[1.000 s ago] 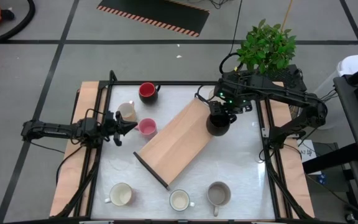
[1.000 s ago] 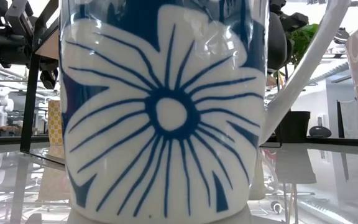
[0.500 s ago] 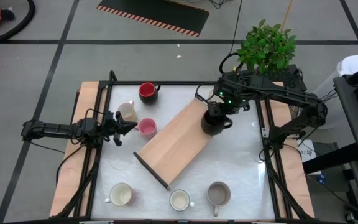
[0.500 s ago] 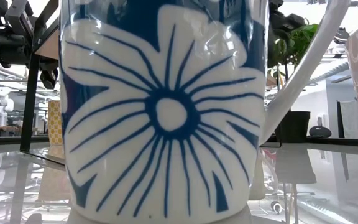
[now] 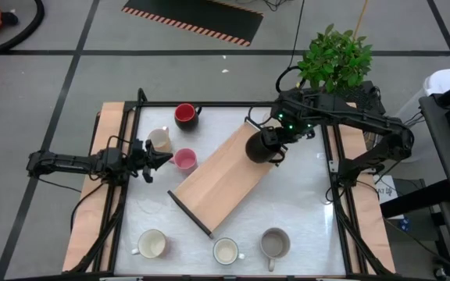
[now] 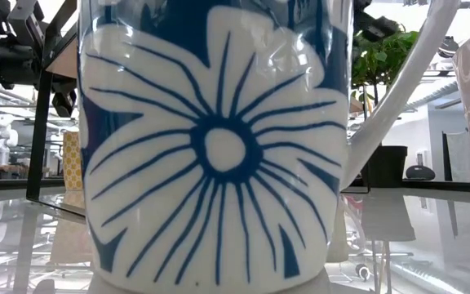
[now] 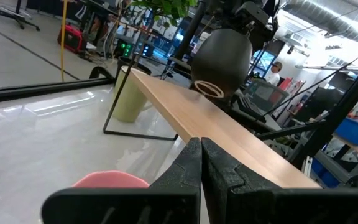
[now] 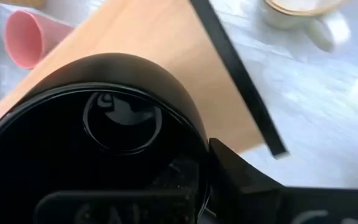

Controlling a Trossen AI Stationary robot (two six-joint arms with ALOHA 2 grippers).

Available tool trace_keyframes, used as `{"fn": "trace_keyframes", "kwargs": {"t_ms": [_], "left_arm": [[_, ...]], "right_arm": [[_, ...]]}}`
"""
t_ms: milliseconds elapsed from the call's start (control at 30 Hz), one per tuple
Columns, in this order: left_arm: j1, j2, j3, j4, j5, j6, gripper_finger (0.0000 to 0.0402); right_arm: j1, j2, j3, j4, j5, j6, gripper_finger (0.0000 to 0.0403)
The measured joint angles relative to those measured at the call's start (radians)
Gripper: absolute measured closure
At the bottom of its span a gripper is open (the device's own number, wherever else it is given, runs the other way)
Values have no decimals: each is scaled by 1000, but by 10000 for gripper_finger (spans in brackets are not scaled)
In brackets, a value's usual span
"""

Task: Place coffee mugs
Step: Put the right black mug on top of the shelf

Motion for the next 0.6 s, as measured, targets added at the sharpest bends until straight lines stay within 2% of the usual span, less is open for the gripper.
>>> {"fn": "trace_keyframes", "kwargs": {"t_ms": [200, 600], "left_arm": [[0, 0, 0, -1, 0, 9, 400], [0, 0, 0, -6, -1, 39, 400]], "right_arm": [[3, -26, 0, -90, 45, 19, 397], [10, -27, 2, -102, 93, 12, 389]]}}
